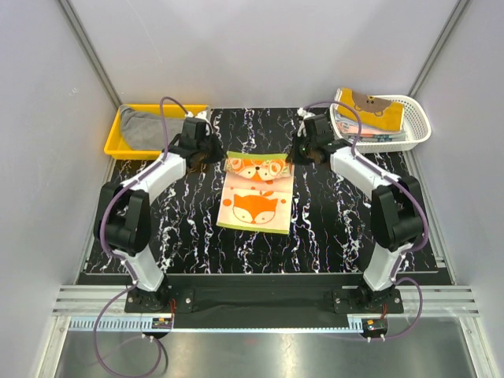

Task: Fold and stack the towels
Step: Fold the towel

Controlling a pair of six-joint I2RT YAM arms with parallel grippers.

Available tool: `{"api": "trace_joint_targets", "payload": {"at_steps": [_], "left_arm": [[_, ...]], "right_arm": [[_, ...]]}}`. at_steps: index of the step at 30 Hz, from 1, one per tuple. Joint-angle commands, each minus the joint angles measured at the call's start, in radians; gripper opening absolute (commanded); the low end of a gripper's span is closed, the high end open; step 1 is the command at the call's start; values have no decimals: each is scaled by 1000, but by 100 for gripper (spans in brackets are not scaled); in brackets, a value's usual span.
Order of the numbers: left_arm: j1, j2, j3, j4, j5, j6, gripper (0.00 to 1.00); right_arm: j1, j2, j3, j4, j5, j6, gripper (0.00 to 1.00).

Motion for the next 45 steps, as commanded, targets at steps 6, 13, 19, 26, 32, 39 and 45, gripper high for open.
{"api": "trace_joint_targets", "payload": {"at_steps": [6,13,19,26,32,39,45], "left_arm": [[-49,-140,-150,57,-58,-32,0],[-60,-221,-226,59,-71,-38,0],[-63,-249,-269,44,-81,-34,0],[-69,-287,-335,62,-78,-40,0],[-82,-287,-363,74,-68,-38,0],[-85,-298,-409,87,-69,-41,0],[-85,-334,-415,70,-91,-46,0]], "right_arm": [[58,-152,-159,68,76,41,0],[92,-226,-245,77,94,60,0],[119,-258,-292,79,110,71,0],[136,-275,-331,83,125,84,0],[139,-280,-362,89,133,88,0],[155,-307,-433,134,98,110,0],[166,-332,-445,126,113,115,0]]}}
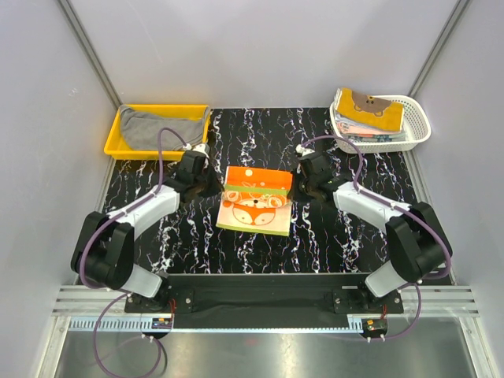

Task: Fold and stack the towels
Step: Fold the towel

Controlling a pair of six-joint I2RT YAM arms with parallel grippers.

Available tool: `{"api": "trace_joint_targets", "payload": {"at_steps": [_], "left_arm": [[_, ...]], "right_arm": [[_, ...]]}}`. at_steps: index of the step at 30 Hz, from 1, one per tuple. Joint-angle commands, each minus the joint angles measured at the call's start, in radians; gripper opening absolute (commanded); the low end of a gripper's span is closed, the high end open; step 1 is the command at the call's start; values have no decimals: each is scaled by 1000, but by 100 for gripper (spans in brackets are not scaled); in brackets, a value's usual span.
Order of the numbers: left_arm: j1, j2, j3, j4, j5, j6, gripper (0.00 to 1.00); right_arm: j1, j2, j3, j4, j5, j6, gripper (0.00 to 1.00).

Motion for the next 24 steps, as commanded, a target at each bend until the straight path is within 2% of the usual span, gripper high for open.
{"api": "trace_joint_targets", "payload": {"at_steps": [1,15,24], "left_arm": [[-3,-55,13,33,-36,-2,0],[-4,-114,-22,7,-47,3,0],[-4,-90,-102,71,-22,-14,0]], "right_arm": [[13,-63,7,37,11,14,0],[34,-120,-39,29,20,31,0],[43,-101,-113,92,10,57,0]]}}
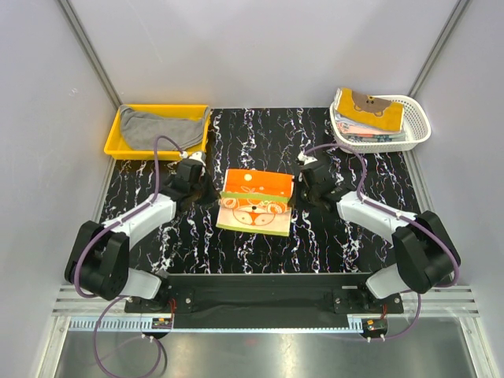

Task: Fold and stack the towels
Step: Fold the towel

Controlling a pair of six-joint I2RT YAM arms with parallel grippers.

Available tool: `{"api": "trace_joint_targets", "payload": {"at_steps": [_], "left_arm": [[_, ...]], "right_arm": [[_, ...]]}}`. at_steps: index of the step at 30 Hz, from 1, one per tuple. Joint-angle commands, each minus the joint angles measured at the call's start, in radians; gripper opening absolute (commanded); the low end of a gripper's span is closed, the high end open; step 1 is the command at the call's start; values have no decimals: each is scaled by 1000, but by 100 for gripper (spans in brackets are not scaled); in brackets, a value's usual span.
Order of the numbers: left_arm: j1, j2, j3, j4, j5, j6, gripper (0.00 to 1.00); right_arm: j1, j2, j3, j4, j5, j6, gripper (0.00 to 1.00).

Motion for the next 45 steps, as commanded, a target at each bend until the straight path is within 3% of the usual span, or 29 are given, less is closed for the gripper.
{"api": "trace_joint_targets", "payload": {"at_steps": [1,12,28,37,45], "left_arm": [[-5,-4,-31,73,-1,-12,0],[-13,-1,-116,139,23,-20,4],[-23,-56,-183,133,9,-27,10],[-25,-125,-211,104,-14,-29,20],[-25,-243,-206,20,-43,-23,22]], "right_arm": [[15,-16,-31,69,5,21,0],[36,-27,-118,166,-33,47,2],[82,-90,-207,226,-55,59,15],[102,-140,-250,223,-64,49,24],[104,-177,-256,203,-59,32,24]]}}
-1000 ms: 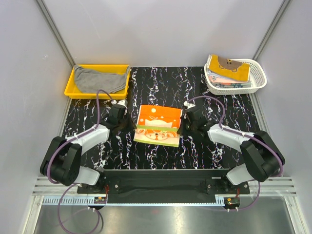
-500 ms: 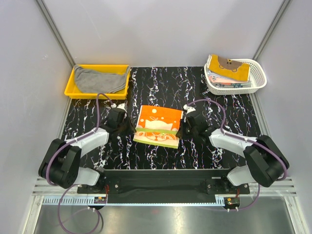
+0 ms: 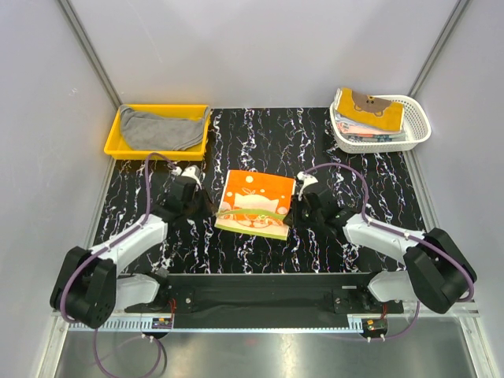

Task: Fold and stack the towels
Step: Fold the towel

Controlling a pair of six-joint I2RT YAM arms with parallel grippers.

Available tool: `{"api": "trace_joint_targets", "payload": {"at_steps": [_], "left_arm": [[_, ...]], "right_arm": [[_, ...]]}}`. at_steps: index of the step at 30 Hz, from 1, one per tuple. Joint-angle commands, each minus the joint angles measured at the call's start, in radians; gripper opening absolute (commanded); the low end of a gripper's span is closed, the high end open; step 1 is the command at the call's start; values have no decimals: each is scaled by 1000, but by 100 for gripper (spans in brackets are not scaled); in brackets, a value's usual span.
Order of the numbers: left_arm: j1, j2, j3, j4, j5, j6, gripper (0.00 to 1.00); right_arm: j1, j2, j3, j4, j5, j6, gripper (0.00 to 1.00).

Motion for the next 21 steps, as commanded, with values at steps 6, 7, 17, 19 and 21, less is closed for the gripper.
{"api": "trace_joint_targets", "payload": {"at_steps": [6,7,17,19,21], "left_arm": [[-4,-123,24,-62,-49,-4,26],[-4,-121,27,-64,-47,-6,26],[-4,11,85,-42,-42,-29,31],[-3,60,106,-41,-47,-24,32],[-3,92,137,-39,-47,-20,34]], "right_arm": [[24,-23,-18,23,-11,-3,24],[27,-22,-20,23,-11,0,24],[44,-124,-39,-52,18,91,36],[43,-152,-32,-93,62,115,38],[44,-173,-16,-118,131,141,42]]}}
